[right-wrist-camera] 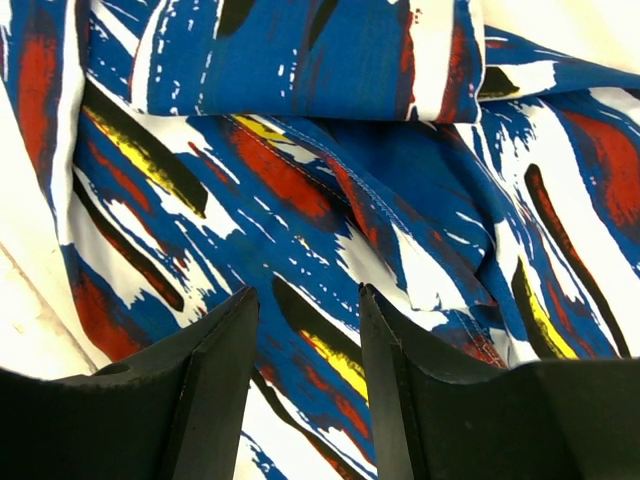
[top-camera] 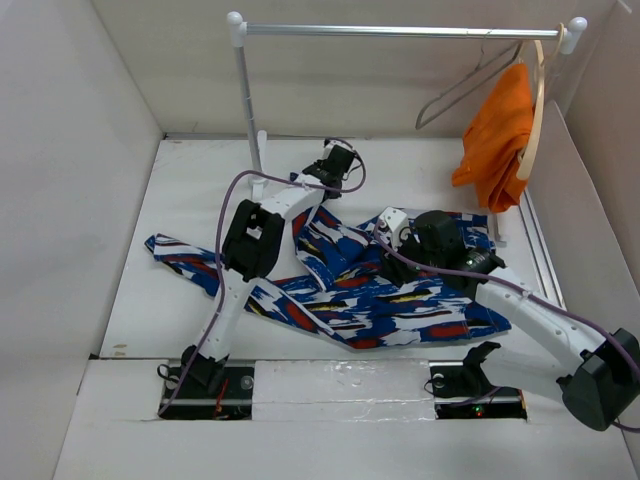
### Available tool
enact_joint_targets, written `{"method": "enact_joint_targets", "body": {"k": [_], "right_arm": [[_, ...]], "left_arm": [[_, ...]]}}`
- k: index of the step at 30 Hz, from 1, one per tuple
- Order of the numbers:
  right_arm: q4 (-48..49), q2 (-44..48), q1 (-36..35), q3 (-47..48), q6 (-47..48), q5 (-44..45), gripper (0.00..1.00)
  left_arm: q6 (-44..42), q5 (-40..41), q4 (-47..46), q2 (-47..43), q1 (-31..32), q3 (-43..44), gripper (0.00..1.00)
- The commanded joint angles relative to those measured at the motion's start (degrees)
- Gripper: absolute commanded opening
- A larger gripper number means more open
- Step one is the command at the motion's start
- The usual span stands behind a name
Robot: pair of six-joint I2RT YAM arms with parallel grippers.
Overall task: Place the trousers on the hanger
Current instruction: Fold the trousers
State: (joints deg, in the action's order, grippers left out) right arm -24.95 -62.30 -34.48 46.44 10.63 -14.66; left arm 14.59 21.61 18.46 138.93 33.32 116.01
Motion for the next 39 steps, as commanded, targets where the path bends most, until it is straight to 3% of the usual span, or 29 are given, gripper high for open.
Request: {"method": "enact_joint_targets", "body": {"k": [1, 2, 7, 11, 18, 20, 22, 25, 26, 27, 29, 30, 32, 34, 35, 38, 39], "right_arm": [[2.10, 1.04, -0.15, 1.99, -1.05, -1.26, 0.50], [2.10, 1.22, -0.67, 1.73, -1.05, -1.08, 0.50], [2.89, 2.45, -0.68, 0.59, -1.32, 0.76, 0.49], [3.59, 1.84, -0.68, 0.15, -0.79, 1.38, 0.48], [5.70, 0.61, -0.68, -1.61, -0.44, 1.30, 0.48], [5.88, -0.36, -0.68, -1.26, 0.00, 0.68, 0.48], [5.97, -0.98, -0.15, -0.82, 0.70, 0.16, 0.48], [5.70, -2.20, -0.15, 0.32, 1.41, -0.28, 0.48], [5.27, -2.90, -0.15, 1.54, 1.93, -0.81, 0.50], [5.26, -2.91, -0.15, 1.55, 1.93, -0.81, 0.52], [4.65, -3.61, -0.15, 1.99, 2.02, -1.08, 0.58], [4.39, -3.61, -0.15, 2.51, 2.20, -1.43, 0.65], [3.25, -3.44, -0.15, 3.05, 2.46, -1.60, 0.70], [2.72, -2.83, -0.67, 2.96, 2.55, -1.26, 0.73], [2.10, -2.13, -0.68, 2.79, 2.55, -1.08, 0.73], [-0.09, 0.76, -0.68, 1.91, 2.38, 3.64, 0.62], [-0.53, 1.48, -0.68, 1.56, 2.11, 5.41, 0.36]], "left_arm": [[-0.98, 4.91, 5.09, 2.92, 0.25, 3.35, 0.16], [-0.10, 5.63, 5.88, 2.31, 0.25, 3.26, 0.00], [3.60, 5.99, 0.01, -9.88, 0.25, -10.68, 0.00], [5.35, 6.08, -5.18, -28.57, -1.06, -21.51, 0.00], [9.22, 3.01, -10.37, -52.43, -13.79, -40.91, 0.00], [10.28, 0.91, -12.38, -57.52, -21.16, -44.45, 0.00], [12.56, -5.48, -14.14, -59.99, -30.97, -49.72, 0.00], [15.37, -13.30, -18.00, -59.32, -40.32, -54.82, 0.00], [16.51, -20.39, -19.50, -52.95, -49.31, -54.66, 0.06], [16.52, -20.46, -19.51, -52.89, -49.40, -54.66, 0.06], [15.56, -23.02, -11.05, -43.11, -50.37, -48.53, 0.19], [15.12, -22.23, -8.12, -40.61, -50.37, -46.16, 0.20], [13.37, -23.18, -5.55, -37.26, -50.37, -42.27, 0.23], [14.23, -23.80, -6.93, -39.08, -50.37, -44.27, 0.24], [14.76, -24.24, -10.25, -42.31, -50.37, -45.77, 0.30], [17.13, -24.07, -11.43, -48.03, -50.37, -48.94, 0.31], [18.71, -23.37, -10.99, -49.36, -50.37, -50.34, 0.31]]}}
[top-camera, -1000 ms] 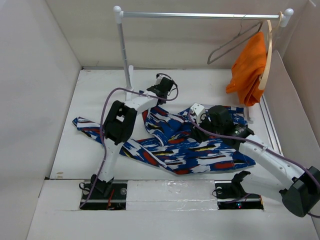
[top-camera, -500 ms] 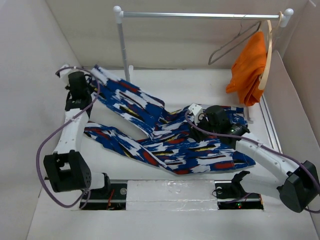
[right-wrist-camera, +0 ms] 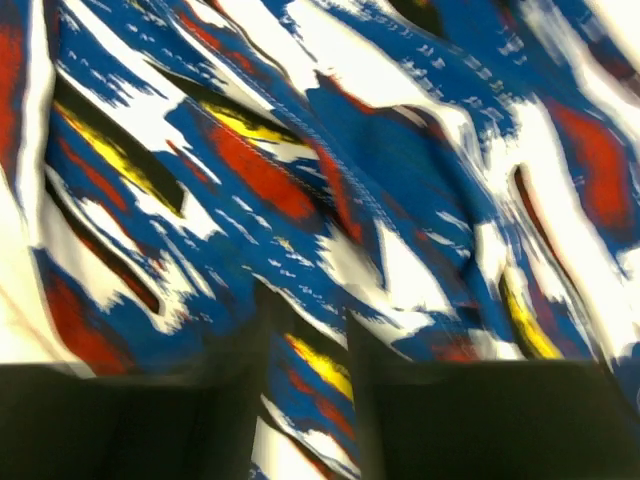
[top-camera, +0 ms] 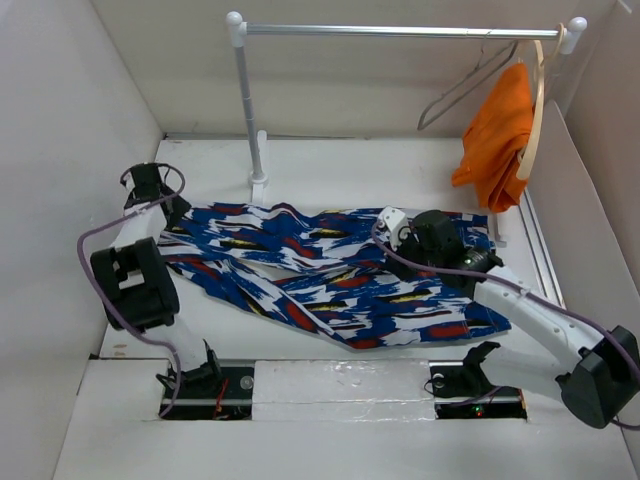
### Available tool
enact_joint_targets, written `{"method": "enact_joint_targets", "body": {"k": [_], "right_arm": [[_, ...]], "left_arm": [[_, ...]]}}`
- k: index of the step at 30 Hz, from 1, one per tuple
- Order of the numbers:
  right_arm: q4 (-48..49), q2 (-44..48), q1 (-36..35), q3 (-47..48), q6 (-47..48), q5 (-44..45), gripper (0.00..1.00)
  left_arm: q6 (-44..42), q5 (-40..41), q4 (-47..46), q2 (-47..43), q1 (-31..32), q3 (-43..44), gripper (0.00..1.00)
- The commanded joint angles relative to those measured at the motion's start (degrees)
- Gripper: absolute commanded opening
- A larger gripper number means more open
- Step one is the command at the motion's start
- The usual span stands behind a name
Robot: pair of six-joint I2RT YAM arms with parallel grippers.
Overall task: Place the trousers on the hanger
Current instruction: Fold the trousers
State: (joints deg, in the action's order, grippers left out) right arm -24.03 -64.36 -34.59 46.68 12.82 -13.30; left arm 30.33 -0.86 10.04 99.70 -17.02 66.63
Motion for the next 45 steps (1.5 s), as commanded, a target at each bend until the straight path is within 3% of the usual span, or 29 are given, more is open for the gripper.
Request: {"method": "enact_joint_targets", "body": {"k": [1, 2, 3, 6, 8, 9, 11, 12, 13, 15, 16, 21, 25, 28, 38, 42, 45], "right_arm": [[-1.72, 4.49, 0.22, 0.88, -0.51, 7.03, 0.16], [-2.50, 5.90, 1.96, 0.09, -0.86, 8.36, 0.04], [-2.86, 6.35, 3.29, -0.18, -1.48, 9.25, 0.00], [-3.91, 7.22, 11.17, -0.88, -2.36, 9.78, 0.01], [-3.14, 8.19, 16.72, -1.41, -3.15, 8.47, 0.15], [-2.52, 8.80, 19.79, -2.37, -3.76, 7.07, 0.30], [-0.59, 10.30, 29.37, -3.25, -4.47, 2.94, 0.47], [-0.06, 10.48, 35.32, -4.04, -5.51, 2.15, 0.60], [-0.05, 10.48, 38.51, -4.57, -6.05, 2.14, 0.66], [2.49, 10.04, 44.75, -6.24, -6.92, -1.71, 0.77], [3.98, 8.65, 50.44, -8.51, -7.45, -4.95, 0.80], [19.17, 0.39, 64.89, -14.59, -7.21, -16.73, 0.90], [23.23, -12.00, 68.07, -10.56, -2.02, -25.88, 0.94], [26.37, -15.79, 69.31, -8.88, -2.18, -25.99, 0.95], [37.88, -27.22, 70.98, -10.02, -4.29, -29.58, 0.96], [48.01, -27.58, 70.98, -12.66, -10.78, -37.49, 0.87], [48.82, -27.31, 70.98, -11.35, -11.59, -40.66, 0.76]], "left_arm": [[3.85, 0.24, -2.40, -11.62, -0.04, -1.76, 0.31], [4.47, 2.34, -2.22, -14.68, -0.04, -2.72, 0.31], [4.83, 2.71, -2.05, -16.45, -0.04, -4.56, 0.31], [3.96, 3.50, -3.01, -24.01, 5.04, -7.99, 0.31], [2.55, 2.97, -5.20, -29.96, 12.74, -9.84, 0.32], [2.28, 3.23, -5.64, -31.92, 15.75, -11.25, 0.32], [3.67, 4.55, -5.65, -36.49, 20.95, -12.31, 0.34], [4.38, 4.47, -6.00, -38.77, 25.06, -13.88, 0.35], [4.39, 4.47, -6.00, -38.79, 26.93, -14.59, 0.35], [4.74, 3.51, -5.56, -40.63, 30.97, -16.17, 0.38], [4.92, 2.72, -3.99, -40.38, 31.60, -16.70, 0.42], [4.39, -1.51, -3.10, -40.20, 31.61, -23.02, 0.58], [3.43, 0.16, -1.34, -41.25, 31.61, -24.53, 0.61], [2.81, 0.25, -1.17, -41.78, 31.61, -24.79, 0.66], [2.01, 0.25, -0.29, -40.90, 31.61, -24.18, 0.66], [2.45, 2.70, -0.20, -40.46, 31.61, -23.92, 0.66], [2.46, 3.50, 0.41, -39.50, 31.61, -23.65, 0.65]]}}
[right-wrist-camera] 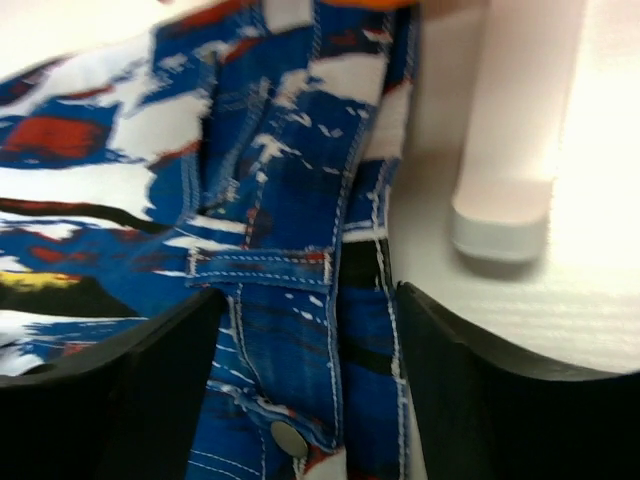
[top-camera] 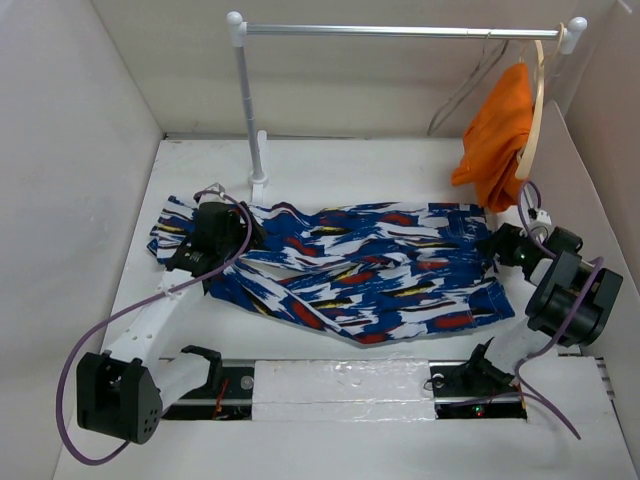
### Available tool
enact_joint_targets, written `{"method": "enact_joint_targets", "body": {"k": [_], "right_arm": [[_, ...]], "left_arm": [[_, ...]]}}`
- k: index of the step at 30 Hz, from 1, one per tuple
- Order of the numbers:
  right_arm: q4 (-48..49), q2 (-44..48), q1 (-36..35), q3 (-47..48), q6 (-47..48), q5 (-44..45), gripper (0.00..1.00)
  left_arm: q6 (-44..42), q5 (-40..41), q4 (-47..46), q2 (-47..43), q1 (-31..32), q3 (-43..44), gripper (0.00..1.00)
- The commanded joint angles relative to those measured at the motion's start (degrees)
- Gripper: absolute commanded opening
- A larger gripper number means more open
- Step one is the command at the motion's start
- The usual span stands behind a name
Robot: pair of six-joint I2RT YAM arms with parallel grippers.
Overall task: Place the trousers on the hanger
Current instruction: Fold the trousers
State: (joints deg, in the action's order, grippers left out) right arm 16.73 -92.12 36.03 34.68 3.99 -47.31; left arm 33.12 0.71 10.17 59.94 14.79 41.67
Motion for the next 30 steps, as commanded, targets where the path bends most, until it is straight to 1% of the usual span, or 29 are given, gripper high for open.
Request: {"method": "enact_joint_targets", "body": {"k": [1, 2, 3, 4, 5, 6, 8, 9, 10, 12, 14, 15, 16, 17, 18, 19, 20, 21, 22, 23, 24, 25, 26, 27, 28, 29, 30], "right_arm": [[8.49, 0.45, 0.36, 1.18, -3.19, -8.40, 0.73], [10.58, 0.27, 0.36, 1.36, -3.89, -9.11, 0.68], [11.99, -0.08, 0.36, 1.27, -7.03, -9.73, 0.55], [13.14, -0.34, 0.88, 1.18, -8.11, -10.17, 0.47], [14.11, -0.52, 0.88, 1.10, -9.16, -10.43, 0.35], [14.55, 0.18, 0.88, 0.66, -10.74, -10.43, 0.16], [14.13, 2.19, 1.59, -0.13, -11.63, -8.95, 0.04], [12.64, 3.94, 2.46, -0.83, -11.11, -7.46, 0.00], [6.10, 8.31, 4.21, -0.84, -10.24, -2.84, 0.00], [-1.58, 13.43, 6.41, -0.40, -7.16, 2.90, 0.00], [-16.31, 22.29, 8.70, 2.74, -5.14, 17.00, 0.00], [-16.38, 22.33, 8.71, 2.77, -4.70, 17.07, 0.00], [-22.73, 23.64, 8.71, 5.38, -4.69, 22.82, 0.00], [-24.01, 24.17, 8.71, 6.53, -4.69, 23.83, 0.00], [-24.46, 23.31, 7.66, 7.50, -2.60, 24.10, 0.29], [-25.95, 21.99, 6.35, 9.69, -2.15, 23.58, 0.51], [-28.14, 18.50, 2.68, 11.36, 0.12, 23.49, 0.74], [-30.85, 16.98, 0.47, 13.12, 1.62, 23.58, 0.78], [-34.19, 15.93, -1.73, 14.18, 2.68, 23.84, 0.79], [-34.66, 16.61, -3.75, 13.67, 3.30, 24.02, 0.79], [-34.49, 18.36, -7.60, 12.10, 2.70, 24.37, 0.78], [-33.18, 20.81, -9.38, 9.82, 1.99, 26.20, 0.76], [-32.73, 23.79, -11.05, 5.27, 0.16, 27.35, 0.73], [-32.38, 30.00, -13.77, 3.05, -0.73, 28.32, 0.73], [-31.77, 33.02, -14.84, 1.20, -1.08, 29.46, 0.72], [-32.20, 35.84, -15.72, -0.47, -1.52, 29.99, 0.65], [-32.90, 38.39, -16.34, -3.01, -1.09, 29.91, 0.58]], "left_arm": [[-0.43, 2.19, 0.37, 0.61, -0.20, 1.31, 0.64], [-0.34, 2.19, 0.11, 0.70, -0.20, 1.40, 0.64], [-0.34, 2.02, -0.07, 0.79, -0.20, 1.31, 0.64], [-0.17, 1.84, -0.50, 0.88, -0.20, 1.48, 0.64], [0.01, 1.84, -0.42, 0.96, -0.20, 1.57, 0.63], [0.10, 2.01, -0.33, 0.97, -0.20, 1.83, 0.63], [0.19, 2.63, 0.02, 1.14, -0.20, 2.19, 0.62], [0.19, 3.24, 0.19, 1.05, -0.20, 2.27, 0.62], [0.10, 3.77, 0.54, 1.05, -0.20, 2.28, 0.62], [0.45, 5.52, 1.34, 1.14, -0.20, 2.36, 0.62], [0.97, 7.28, 3.09, 1.23, -0.20, 2.45, 0.62], [1.33, 8.24, 3.10, 1.23, -0.20, 2.54, 0.62], [1.76, 9.39, 4.40, 1.23, -0.20, 2.63, 0.62], [2.20, 10.62, 5.02, 1.14, -0.72, 2.63, 0.62], [3.16, 12.80, 5.73, 1.14, -0.72, 2.71, 0.62], [3.52, 13.43, 6.95, 1.32, -2.03, 2.80, 0.62], [3.61, 14.05, 7.57, 1.49, -2.83, 2.80, 0.62], [4.83, 15.88, 8.45, 1.58, -3.44, 3.15, 0.62], [5.80, 17.55, 10.37, 1.84, -3.45, 3.50, 0.62], [6.33, 18.88, 11.35, 2.19, -3.45, 3.85, 0.62], [6.51, 19.85, 12.05, 2.37, -3.45, 4.29, 0.61], [6.51, 20.12, 12.76, 2.81, -3.45, 4.47, 0.60], [6.25, 20.29, 12.94, 2.99, -3.45, 4.47, 0.59], [5.73, 19.86, 12.94, 3.16, -3.45, 4.39, 0.57], [4.68, 19.60, 12.77, 3.42, -3.45, 4.12, 0.53], [4.32, 19.42, 12.59, 3.60, -3.45, 3.69, 0.51], [3.88, 19.85, 12.07, 3.86, -2.06, 2.90, 0.49]]}}
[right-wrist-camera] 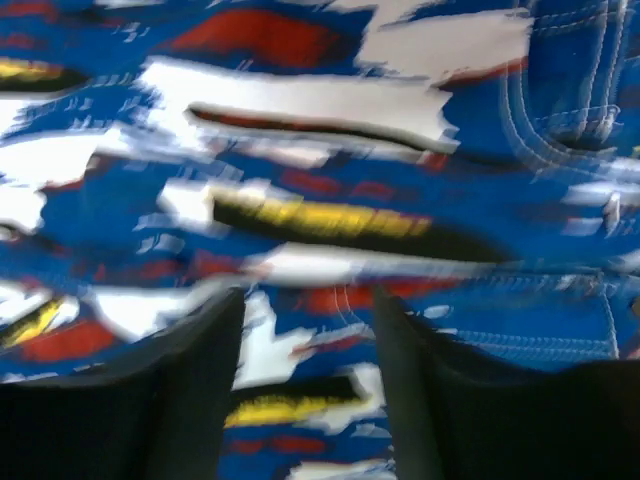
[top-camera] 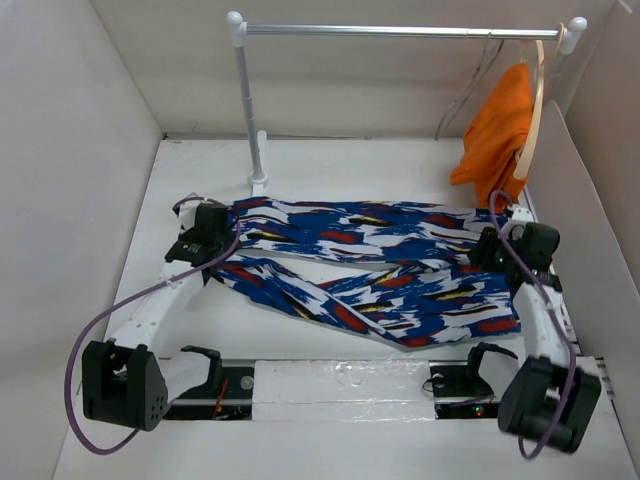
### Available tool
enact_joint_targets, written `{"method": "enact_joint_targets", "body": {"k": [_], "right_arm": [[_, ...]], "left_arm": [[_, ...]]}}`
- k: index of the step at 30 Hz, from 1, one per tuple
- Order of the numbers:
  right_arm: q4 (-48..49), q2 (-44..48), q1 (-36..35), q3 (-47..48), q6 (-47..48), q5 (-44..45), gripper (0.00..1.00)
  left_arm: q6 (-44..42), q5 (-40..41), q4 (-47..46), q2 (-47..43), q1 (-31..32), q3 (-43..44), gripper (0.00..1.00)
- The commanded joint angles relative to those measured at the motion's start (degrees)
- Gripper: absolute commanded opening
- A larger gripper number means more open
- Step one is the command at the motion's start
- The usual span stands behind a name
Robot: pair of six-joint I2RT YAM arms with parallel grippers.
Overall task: Place the trousers on the hanger
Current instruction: Fold the trousers
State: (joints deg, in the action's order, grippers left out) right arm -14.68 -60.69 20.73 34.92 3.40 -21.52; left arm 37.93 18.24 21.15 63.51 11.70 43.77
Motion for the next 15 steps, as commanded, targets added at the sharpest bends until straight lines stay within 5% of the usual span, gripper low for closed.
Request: {"method": "enact_joint_targets", "body": {"k": [1, 3, 4, 7, 10, 15], "right_arm": [[-1.49, 11.68, -2.61, -4.49, -0.15, 2.55, 0.47], [-2.80, 15.67, -4.55, -5.73, 1.86, 1.48, 0.07], [-4.73, 18.99, -6.47, -6.26, 4.05, -0.70, 0.00], [-7.01, 20.16, -9.12, -6.35, 7.66, -7.72, 0.00], [-11.15, 21.04, -12.29, -6.00, 11.80, -11.68, 0.15], [-12.74, 24.73, -18.69, -6.44, 12.60, -15.04, 0.20]], "left_arm": [[-0.84, 3.63, 0.92, 1.09, 1.82, 0.62, 0.47], [2.83, 5.40, 2.31, 2.58, 0.79, 1.23, 0.47], [5.89, 3.49, 3.89, 5.29, -2.36, 1.23, 0.48], [10.66, 1.46, 3.47, 6.80, -7.45, 0.01, 0.51], [13.13, -2.41, -0.56, 5.59, -14.13, -2.98, 0.52], [14.71, -2.60, -4.89, 2.50, -16.63, -5.89, 0.50]]}}
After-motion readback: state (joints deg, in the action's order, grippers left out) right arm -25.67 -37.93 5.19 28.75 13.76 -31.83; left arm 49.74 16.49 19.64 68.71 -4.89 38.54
